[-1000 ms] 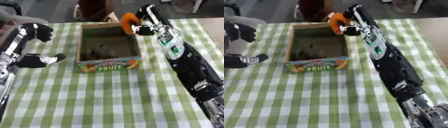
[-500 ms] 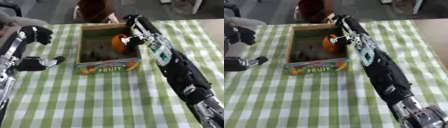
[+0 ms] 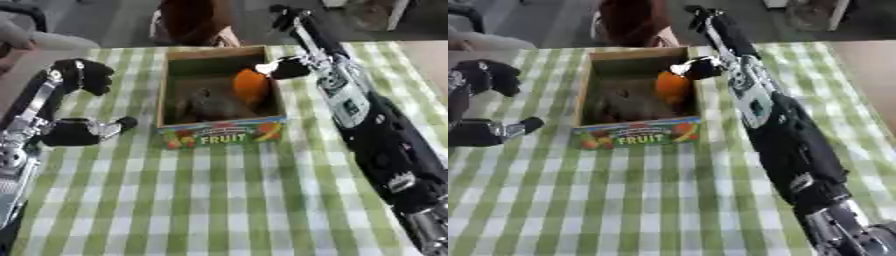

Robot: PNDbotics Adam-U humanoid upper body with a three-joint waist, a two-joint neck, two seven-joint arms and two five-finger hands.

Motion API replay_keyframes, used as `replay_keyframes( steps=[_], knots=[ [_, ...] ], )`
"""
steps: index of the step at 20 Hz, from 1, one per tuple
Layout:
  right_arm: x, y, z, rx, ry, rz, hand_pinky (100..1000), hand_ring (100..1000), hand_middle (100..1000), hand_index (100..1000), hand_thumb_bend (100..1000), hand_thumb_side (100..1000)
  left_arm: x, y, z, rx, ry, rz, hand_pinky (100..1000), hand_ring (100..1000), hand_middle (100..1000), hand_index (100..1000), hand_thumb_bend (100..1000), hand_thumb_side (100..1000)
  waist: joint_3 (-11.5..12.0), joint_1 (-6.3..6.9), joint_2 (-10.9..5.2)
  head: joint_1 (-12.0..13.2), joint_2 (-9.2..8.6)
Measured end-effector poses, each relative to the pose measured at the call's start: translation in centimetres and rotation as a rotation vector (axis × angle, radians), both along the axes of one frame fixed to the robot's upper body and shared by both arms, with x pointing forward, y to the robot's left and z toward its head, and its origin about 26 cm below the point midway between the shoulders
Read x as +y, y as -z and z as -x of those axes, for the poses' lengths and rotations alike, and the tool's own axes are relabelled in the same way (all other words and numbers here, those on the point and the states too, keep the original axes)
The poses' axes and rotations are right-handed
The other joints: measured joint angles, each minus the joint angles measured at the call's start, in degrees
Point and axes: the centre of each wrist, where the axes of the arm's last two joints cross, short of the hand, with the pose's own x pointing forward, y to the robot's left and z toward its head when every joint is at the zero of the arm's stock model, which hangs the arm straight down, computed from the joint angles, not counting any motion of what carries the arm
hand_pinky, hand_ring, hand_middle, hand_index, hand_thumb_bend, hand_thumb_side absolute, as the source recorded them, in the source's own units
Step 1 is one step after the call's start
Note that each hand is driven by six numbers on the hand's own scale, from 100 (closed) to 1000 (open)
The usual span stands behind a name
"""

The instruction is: Pick up objects on the table and place them in the box.

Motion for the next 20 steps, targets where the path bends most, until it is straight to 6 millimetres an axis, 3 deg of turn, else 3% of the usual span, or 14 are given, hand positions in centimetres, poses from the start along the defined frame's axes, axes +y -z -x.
replay_keyframes(
  steps=[5, 8, 11, 20],
  knots=[
    [-4.4, -1.0, 2.6, -0.025, 0.035, -0.147, 671, 701, 647, 881, 513, 199, 0.4, 0.6, 0.2, 0.01, -0.031, 0.026, 605, 582, 548, 706, 664, 100, -1.2, -0.12, 0.0, 1.3, 0.39],
    [-6.9, -0.3, 4.4, -0.002, 0.041, -0.23, 672, 706, 650, 856, 393, 131, 0.7, 0.9, 0.3, 0.016, -0.05, 0.04, 602, 582, 550, 706, 657, 100, -1.7, -0.13, 0.07, 2.0, 0.39],
    [-9.0, 0.7, 6.2, 0.021, 0.042, -0.29, 672, 708, 651, 852, 354, 122, 0.9, 1.2, 0.3, 0.019, -0.073, 0.06, 601, 583, 550, 706, 647, 100, -2.4, -0.12, 0.34, 2.5, 0.41],
    [-12.1, 4.0, 10.0, 0.072, 0.071, -0.421, 662, 691, 622, 767, 294, 124, 1.8, 3.0, 1.0, 0.063, -0.158, 0.162, 592, 577, 546, 707, 561, 157, -3.2, -0.34, 0.42, 3.6, 0.65]
  ],
)
